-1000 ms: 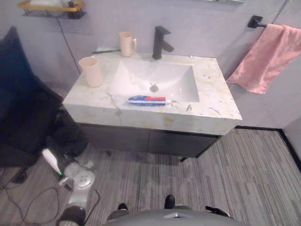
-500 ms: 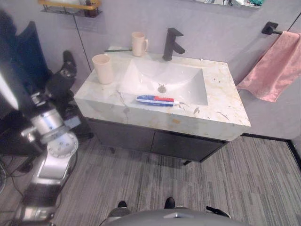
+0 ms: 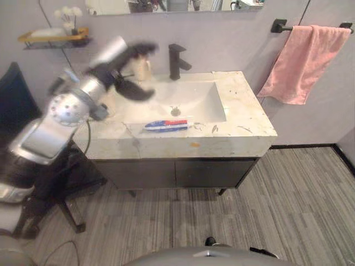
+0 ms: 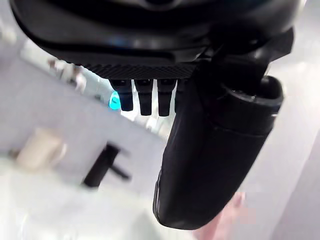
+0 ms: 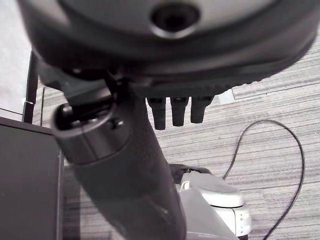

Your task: Organize the bathroom.

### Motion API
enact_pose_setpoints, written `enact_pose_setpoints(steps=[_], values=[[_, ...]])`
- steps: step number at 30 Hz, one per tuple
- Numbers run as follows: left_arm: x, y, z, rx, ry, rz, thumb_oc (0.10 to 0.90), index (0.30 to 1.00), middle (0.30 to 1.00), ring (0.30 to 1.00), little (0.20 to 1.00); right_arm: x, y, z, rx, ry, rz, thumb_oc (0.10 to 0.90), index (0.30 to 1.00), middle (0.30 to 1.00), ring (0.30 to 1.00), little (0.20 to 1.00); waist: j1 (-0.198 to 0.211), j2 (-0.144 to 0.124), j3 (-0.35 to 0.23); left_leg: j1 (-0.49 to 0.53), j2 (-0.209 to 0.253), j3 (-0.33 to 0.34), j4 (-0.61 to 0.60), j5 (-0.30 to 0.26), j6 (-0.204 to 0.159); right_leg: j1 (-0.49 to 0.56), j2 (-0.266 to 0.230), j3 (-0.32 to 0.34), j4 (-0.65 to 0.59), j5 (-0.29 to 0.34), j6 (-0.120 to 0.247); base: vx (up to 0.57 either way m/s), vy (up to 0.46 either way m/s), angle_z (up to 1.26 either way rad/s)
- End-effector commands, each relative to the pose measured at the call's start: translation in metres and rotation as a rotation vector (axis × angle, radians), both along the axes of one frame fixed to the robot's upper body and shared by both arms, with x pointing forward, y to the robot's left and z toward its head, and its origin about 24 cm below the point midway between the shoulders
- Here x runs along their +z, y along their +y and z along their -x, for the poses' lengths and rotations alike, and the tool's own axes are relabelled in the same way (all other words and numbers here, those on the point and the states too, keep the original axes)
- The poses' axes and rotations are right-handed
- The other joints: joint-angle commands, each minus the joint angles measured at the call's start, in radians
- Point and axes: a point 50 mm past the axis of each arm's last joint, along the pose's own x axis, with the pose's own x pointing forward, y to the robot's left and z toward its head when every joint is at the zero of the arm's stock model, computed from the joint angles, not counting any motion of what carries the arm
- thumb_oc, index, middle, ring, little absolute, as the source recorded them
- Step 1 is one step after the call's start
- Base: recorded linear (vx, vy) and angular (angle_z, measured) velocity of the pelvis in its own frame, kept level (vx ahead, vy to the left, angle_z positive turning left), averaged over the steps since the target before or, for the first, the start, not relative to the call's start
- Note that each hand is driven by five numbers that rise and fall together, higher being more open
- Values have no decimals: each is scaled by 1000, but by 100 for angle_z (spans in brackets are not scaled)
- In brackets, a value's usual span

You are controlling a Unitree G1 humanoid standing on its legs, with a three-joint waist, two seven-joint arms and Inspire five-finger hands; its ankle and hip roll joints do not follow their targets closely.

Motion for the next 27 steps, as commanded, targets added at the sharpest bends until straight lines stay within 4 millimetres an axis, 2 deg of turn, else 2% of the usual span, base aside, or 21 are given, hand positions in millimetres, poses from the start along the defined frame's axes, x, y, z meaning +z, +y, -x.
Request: enact_pose_setpoints(steps=[1, 4, 6, 11, 18, 27], values=[[55, 9, -17, 71, -160, -118, 800, 900, 900, 900, 900, 12, -22, -32, 44, -46, 73, 800, 900, 900, 900, 900, 5, 53, 25, -1, -27, 2, 4, -112, 52, 28, 27, 48, 64, -150, 68, 0, 0, 0], [43, 15, -29, 98, -102, -142, 800, 900, 900, 900, 900, 12, -23, -35, 46, -46, 74, 800, 900, 900, 900, 900, -2, 57, 21, 1, -29, 8, 4, -113, 53, 24, 28, 52, 66, -151, 67, -6, 11, -6], [22, 22, -37, 125, -40, -192, 800, 900, 900, 900, 900, 13, -22, -38, 52, -46, 73, 800, 900, 900, 900, 900, -10, 61, 19, 5, -30, 16, 4, -114, 54, 24, 29, 55, 68, -153, 67, 0, 0, 0], [-9, 35, -47, 223, -71, -265, 800, 900, 900, 900, 900, 11, -19, -37, 74, -30, 67, 800, 900, 900, 900, 900, -22, 62, 12, 16, -34, 28, 4, -120, 59, 30, 30, 60, 68, -158, 64, 19, 4, -2], [-7, 43, -51, 290, -76, -277, 800, 900, 900, 900, 900, 10, -17, -33, 97, -25, 71, 800, 900, 900, 900, 900, -37, 65, 9, 18, -34, 40, 4, -121, 60, 27, 33, 68, 70, -163, 62, 14, 5, -7], [20, 38, -55, 321, -77, -302, 800, 900, 900, 900, 900, 11, -20, -32, 100, -31, 81, 800, 900, 900, 900, 900, -51, 70, 9, 18, -35, 46, 4, -121, 58, 27, 35, 68, 71, -166, 61, 2, 0, 0]])
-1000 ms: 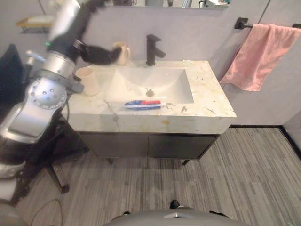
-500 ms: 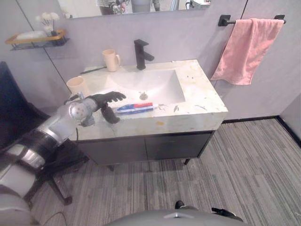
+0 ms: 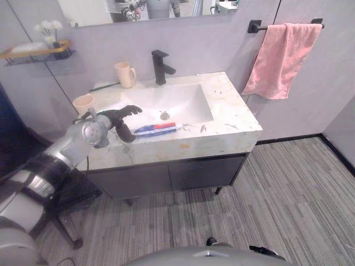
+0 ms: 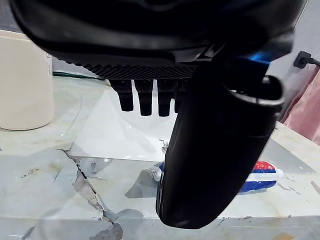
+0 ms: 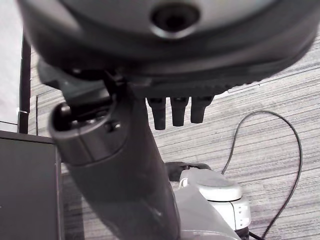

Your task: Organize the bathroom.

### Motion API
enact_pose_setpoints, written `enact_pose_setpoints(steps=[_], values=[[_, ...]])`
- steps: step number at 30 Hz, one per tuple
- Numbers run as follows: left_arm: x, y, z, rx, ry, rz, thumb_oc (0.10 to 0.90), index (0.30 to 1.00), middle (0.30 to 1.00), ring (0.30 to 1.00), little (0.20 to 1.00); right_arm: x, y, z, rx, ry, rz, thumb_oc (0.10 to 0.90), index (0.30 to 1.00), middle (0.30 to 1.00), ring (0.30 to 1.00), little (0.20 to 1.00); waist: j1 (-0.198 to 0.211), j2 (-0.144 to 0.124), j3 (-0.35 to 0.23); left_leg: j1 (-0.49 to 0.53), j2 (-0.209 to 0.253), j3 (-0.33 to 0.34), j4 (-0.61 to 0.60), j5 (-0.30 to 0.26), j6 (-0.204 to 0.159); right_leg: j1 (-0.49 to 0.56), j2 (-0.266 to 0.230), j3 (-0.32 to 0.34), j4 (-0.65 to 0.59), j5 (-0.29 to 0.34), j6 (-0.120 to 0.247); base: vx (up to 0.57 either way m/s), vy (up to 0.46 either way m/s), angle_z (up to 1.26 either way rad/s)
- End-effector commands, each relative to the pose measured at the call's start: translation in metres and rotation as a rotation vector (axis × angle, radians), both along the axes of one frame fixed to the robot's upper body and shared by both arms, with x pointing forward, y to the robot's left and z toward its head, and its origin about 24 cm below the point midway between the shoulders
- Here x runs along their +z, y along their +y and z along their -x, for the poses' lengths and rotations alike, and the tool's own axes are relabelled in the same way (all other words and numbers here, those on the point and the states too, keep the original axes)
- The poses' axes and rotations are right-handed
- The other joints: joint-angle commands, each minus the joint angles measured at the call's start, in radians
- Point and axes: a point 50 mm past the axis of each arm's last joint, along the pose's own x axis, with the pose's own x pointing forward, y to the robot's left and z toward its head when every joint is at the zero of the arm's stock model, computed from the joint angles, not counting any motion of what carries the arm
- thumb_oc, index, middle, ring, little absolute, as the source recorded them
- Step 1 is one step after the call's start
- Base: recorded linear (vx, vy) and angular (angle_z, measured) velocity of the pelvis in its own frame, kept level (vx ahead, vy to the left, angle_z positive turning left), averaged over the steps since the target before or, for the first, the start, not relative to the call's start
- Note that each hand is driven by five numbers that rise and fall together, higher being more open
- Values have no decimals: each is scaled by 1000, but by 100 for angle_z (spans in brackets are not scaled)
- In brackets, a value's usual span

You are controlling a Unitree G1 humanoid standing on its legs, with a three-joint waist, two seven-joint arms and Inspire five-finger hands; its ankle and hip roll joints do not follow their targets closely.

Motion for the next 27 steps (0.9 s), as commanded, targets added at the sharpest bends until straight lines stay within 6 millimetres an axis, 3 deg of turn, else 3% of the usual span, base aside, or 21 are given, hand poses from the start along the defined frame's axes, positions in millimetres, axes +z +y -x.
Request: enact_pose_setpoints(steps=[1, 12, 27], values=[[118, -7, -26, 7, -334, -24, 800, 900, 900, 900, 900, 11, -22, -26, 74, -52, 82, 800, 900, 900, 900, 900, 12, 65, 31, 2, -37, 13, 4, -120, 56, 30, 35, 37, 66, -168, 60, 0, 0, 0], [137, -15, -26, -3, -300, -13, 800, 900, 900, 900, 900, 11, -24, -25, 53, -50, 80, 800, 900, 900, 900, 900, 4, 77, 36, -2, -40, 14, 4, -120, 56, 24, 39, 40, 68, -169, 57, 0, 0, 0], [133, -14, -24, 7, -172, -4, 800, 900, 900, 900, 900, 14, -32, -25, 38, -54, 94, 800, 900, 900, 900, 900, 0, 94, 41, -4, -41, 8, 4, -114, 53, 27, 46, 36, 70, -177, 47, 3, -5, -1]])
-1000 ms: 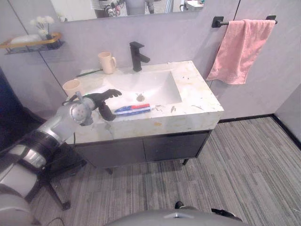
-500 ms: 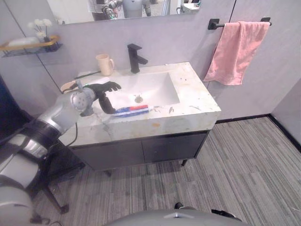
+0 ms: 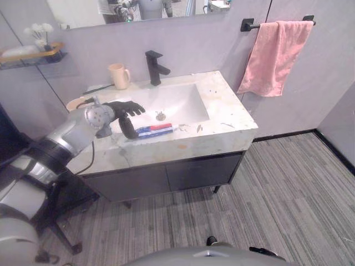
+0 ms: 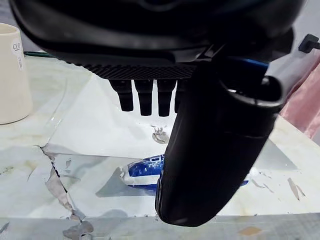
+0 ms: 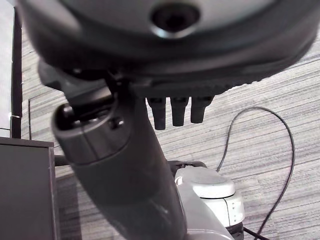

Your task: Organize the bathroom.

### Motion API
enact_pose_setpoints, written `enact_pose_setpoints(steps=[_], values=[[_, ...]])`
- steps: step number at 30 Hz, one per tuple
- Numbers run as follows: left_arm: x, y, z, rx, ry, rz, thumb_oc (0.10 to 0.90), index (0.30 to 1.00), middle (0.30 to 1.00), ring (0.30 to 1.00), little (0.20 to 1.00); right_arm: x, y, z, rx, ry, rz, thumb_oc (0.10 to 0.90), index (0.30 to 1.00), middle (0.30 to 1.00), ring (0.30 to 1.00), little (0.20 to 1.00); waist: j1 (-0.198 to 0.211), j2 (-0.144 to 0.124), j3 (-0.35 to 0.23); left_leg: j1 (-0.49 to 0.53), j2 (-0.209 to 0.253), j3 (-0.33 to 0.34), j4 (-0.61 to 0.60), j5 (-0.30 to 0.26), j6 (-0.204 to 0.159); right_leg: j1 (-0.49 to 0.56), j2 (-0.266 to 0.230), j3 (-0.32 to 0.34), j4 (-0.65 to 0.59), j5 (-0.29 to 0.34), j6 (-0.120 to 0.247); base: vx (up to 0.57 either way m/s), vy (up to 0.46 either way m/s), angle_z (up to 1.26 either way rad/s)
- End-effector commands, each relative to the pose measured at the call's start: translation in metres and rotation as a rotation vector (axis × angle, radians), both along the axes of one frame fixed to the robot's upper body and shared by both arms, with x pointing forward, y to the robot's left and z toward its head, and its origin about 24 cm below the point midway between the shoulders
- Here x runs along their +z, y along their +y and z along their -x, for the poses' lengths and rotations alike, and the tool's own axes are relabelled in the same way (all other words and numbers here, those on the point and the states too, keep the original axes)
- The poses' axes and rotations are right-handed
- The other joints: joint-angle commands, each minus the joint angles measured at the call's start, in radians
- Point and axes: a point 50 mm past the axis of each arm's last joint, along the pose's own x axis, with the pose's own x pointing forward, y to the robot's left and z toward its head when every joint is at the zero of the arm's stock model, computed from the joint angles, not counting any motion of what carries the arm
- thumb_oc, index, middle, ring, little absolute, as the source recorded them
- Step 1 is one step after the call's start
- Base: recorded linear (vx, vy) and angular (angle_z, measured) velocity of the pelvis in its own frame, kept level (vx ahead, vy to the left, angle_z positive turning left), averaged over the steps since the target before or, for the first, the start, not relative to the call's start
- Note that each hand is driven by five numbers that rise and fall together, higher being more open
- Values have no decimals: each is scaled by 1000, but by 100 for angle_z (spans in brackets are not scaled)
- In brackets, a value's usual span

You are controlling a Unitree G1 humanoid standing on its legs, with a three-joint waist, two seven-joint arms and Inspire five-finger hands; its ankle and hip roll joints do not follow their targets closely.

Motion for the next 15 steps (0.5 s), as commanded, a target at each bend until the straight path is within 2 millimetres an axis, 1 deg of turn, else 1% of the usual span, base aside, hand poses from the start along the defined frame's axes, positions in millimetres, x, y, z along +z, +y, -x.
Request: enact_pose_setpoints(steps=[1, 8, 15], values=[[108, 2, -14, 9, -322, -34, 800, 900, 900, 900, 900, 15, -32, -29, 42, -67, 94, 800, 900, 900, 900, 900, 24, 83, 50, 9, -36, -3, 4, -112, 50, 46, 47, 25, 71, -180, 45, 0, 0, 0], [104, 5, -14, 18, -253, -38, 800, 900, 900, 900, 900, 16, -33, -31, 44, -78, 96, 800, 900, 900, 900, 900, 21, 89, 54, 4, -35, -3, 5, -109, 48, 41, 48, 23, 75, -183, 43, 0, 0, 0], [102, 5, -13, 14, -236, -42, 800, 900, 900, 900, 900, 16, -35, -29, 37, -74, 97, 800, 900, 900, 900, 900, 18, 92, 55, 3, -37, -4, 5, -109, 48, 40, 48, 21, 77, -183, 42, 0, 0, 0]])
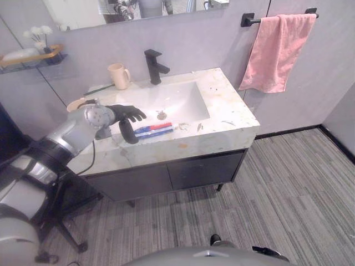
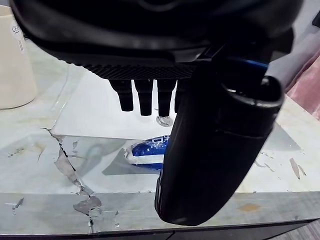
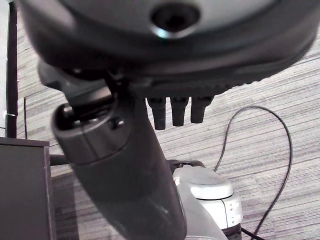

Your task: Organize the bathroom.

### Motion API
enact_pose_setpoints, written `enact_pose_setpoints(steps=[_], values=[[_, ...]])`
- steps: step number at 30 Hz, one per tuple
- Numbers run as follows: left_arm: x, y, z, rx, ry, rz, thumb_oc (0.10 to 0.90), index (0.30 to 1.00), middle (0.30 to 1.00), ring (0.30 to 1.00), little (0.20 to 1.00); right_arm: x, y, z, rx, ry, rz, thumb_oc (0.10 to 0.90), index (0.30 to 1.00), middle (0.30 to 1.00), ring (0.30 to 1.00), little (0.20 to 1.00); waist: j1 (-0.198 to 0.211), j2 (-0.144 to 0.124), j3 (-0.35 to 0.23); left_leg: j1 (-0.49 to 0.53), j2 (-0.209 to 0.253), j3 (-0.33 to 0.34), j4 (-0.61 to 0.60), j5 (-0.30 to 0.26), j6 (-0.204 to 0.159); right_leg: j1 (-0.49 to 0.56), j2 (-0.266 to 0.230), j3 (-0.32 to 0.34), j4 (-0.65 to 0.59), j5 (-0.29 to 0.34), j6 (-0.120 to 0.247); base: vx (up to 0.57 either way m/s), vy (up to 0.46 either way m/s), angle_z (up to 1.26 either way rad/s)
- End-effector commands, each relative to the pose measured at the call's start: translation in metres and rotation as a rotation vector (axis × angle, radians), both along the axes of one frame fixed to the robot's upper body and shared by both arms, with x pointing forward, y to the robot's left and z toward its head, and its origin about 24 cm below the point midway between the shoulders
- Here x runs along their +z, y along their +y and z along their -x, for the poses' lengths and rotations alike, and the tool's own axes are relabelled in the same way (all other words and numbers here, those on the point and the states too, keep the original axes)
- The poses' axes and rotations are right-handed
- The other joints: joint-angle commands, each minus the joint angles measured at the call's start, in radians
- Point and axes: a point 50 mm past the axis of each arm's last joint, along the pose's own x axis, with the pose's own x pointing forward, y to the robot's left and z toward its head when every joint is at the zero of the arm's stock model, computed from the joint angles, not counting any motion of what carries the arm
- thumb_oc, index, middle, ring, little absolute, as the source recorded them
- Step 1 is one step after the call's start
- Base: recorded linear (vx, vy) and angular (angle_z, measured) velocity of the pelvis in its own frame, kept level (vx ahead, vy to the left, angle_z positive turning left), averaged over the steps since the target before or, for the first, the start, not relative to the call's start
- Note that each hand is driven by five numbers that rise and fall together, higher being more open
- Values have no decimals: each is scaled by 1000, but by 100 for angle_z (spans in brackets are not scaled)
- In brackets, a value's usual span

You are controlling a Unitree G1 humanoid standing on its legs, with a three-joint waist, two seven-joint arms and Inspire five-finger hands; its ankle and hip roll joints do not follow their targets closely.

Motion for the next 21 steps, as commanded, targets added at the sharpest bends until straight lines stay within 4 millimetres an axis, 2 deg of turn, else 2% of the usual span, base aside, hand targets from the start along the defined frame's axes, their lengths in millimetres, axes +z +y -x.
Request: enact_pose_setpoints(steps=[1, 21], values=[[106, 4, -16, 18, -327, -44, 800, 900, 900, 900, 900, 14, -26, -28, 37, -71, 77, 800, 900, 900, 900, 900, 20, 63, 44, 5, -37, -3, 5, -109, 49, 42, 48, 21, 77, -183, 41, 0, 0, 0], [87, -2, -17, 23, -235, -56, 800, 900, 900, 900, 900, 15, -29, -28, 56, -75, 82, 800, 900, 900, 900, 900, 6, 62, 50, 1, -39, 7, 9, -110, 52, 33, 51, 25, 86, -188, 37, 0, 0, 0]])
